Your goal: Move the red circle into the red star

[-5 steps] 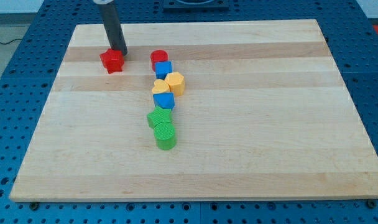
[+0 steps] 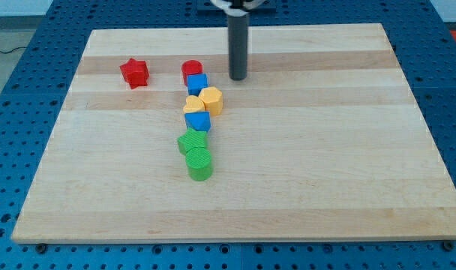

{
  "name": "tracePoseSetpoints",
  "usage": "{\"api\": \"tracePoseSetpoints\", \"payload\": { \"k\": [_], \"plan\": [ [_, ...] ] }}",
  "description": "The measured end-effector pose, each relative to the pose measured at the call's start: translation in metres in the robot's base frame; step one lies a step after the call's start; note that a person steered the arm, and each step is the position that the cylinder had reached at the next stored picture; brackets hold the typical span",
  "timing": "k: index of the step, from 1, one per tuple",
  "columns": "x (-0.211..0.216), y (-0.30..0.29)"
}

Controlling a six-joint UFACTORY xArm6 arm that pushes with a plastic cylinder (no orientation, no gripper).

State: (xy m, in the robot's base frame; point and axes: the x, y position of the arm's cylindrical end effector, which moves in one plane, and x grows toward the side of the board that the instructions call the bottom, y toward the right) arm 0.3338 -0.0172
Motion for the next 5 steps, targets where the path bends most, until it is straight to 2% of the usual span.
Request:
{"api": "tracePoseSetpoints", "payload": {
  "k": [2, 4, 5],
  "plan": [
    [-0.013, -0.090],
    [-0.016, -0.155],
    [-0.016, -0.157]
  ]
}}
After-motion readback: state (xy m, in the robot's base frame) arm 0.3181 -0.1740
